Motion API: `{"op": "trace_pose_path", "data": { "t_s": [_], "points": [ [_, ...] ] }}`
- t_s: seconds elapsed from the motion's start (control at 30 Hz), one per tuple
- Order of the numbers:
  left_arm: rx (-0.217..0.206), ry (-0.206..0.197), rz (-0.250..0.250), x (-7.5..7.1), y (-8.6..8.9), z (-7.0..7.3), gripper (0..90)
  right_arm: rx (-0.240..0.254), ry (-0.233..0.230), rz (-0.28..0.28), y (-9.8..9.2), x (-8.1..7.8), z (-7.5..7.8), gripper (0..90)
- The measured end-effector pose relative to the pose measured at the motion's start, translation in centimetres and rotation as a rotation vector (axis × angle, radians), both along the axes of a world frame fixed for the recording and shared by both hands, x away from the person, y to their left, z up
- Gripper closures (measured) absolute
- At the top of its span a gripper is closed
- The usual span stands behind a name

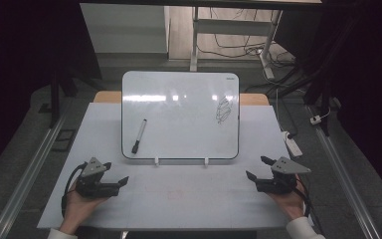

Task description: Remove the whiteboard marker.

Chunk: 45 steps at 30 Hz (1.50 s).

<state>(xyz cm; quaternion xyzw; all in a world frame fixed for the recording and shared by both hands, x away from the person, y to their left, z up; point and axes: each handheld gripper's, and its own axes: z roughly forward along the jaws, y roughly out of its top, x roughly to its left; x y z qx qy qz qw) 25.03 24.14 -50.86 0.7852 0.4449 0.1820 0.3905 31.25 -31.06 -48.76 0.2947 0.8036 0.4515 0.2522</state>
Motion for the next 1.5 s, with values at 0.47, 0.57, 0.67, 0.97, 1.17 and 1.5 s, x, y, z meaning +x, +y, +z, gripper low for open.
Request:
{"op": "trace_pose_path", "data": {
  "t_s": [0.47, 0.57, 0.67, 0.97, 1.17, 1.5],
  "points": [
    [0.006, -0.006, 0.009, 0.4, 0.1, 0.3, 17.7, -0.012, 0.008, 0.003, 0.5, 0.0, -0.2, 21.7],
    [0.006, -0.012, 0.009, 0.6, 0.0, 0.7, 17.7, -0.011, 0.005, 0.003, 0.6, 0.0, -0.2, 21.8],
    [0.017, -0.024, 0.011, 0.9, -0.2, 1.5, 17.7, -0.01, 0.002, 0.001, 0.6, 0.0, 0.0, 22.1],
    [0.036, -0.046, 0.004, 2.4, -1.2, 4.2, 18.1, -0.002, 0.001, -0.006, 0.6, 0.0, 0.0, 22.6],
    [0.031, -0.062, -0.001, 3.9, -2.2, 5.8, 18.7, -0.007, 0.003, -0.006, 0.7, 0.0, 0.0, 22.8],
    [0.086, -0.102, 0.019, 7.3, -4.2, 8.0, 21.2, -0.014, 0.012, -0.01, 0.7, 0.1, -0.3, 23.2]
  ]
}}
